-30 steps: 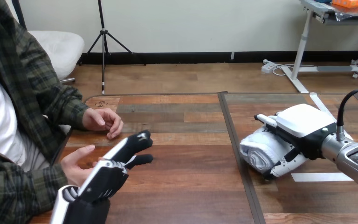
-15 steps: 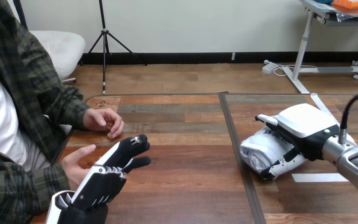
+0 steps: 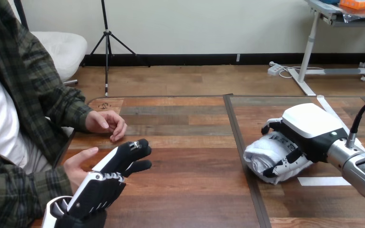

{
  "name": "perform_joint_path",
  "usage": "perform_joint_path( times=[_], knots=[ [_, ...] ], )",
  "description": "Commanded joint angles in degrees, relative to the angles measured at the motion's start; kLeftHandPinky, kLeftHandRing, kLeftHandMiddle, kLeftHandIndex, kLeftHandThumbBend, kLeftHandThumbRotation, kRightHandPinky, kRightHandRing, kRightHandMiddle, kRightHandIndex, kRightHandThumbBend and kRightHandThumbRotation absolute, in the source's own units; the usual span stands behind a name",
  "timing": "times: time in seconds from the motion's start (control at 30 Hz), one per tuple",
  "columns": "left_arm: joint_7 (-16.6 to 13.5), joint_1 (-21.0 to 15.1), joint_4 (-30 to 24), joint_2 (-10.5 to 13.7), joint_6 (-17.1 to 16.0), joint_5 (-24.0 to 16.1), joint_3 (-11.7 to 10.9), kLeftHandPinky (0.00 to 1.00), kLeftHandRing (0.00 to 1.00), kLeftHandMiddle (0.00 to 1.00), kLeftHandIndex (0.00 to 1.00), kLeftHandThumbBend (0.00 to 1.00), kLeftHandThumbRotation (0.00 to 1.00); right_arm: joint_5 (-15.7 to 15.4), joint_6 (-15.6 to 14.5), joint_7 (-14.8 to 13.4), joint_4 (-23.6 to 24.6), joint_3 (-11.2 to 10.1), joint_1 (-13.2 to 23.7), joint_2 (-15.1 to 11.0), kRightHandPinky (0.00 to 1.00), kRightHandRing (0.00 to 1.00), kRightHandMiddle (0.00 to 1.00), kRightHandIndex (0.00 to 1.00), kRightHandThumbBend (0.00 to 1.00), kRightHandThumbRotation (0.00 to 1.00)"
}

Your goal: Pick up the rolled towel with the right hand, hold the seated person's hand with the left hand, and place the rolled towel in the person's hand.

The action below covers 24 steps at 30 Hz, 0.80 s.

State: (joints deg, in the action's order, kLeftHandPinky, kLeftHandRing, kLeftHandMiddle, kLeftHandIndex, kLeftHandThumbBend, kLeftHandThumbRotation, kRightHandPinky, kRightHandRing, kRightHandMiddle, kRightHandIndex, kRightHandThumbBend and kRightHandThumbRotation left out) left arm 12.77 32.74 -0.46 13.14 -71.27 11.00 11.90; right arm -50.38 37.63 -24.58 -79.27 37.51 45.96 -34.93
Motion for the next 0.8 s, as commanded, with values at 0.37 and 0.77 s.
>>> perform_joint_path(
  times=[0.37, 0.77],
  knots=[
    [0.2, -2.4, -2.0, 0.8, -1.2, 2.4, 0.5, 0.78, 0.86, 0.87, 0.86, 1.00, 0.62, 3.6, 6.2, 3.7, 0.0, -2.5, -5.2, 3.4, 0.23, 0.26, 0.33, 0.32, 0.57, 0.05],
    [1.0, -5.2, 0.5, -0.1, -2.4, 3.4, 1.0, 0.75, 0.85, 0.87, 0.86, 1.00, 0.64, 15.1, 12.0, 10.4, 1.1, -11.9, -6.7, 5.5, 0.21, 0.25, 0.32, 0.30, 0.63, 0.00]
  ],
)
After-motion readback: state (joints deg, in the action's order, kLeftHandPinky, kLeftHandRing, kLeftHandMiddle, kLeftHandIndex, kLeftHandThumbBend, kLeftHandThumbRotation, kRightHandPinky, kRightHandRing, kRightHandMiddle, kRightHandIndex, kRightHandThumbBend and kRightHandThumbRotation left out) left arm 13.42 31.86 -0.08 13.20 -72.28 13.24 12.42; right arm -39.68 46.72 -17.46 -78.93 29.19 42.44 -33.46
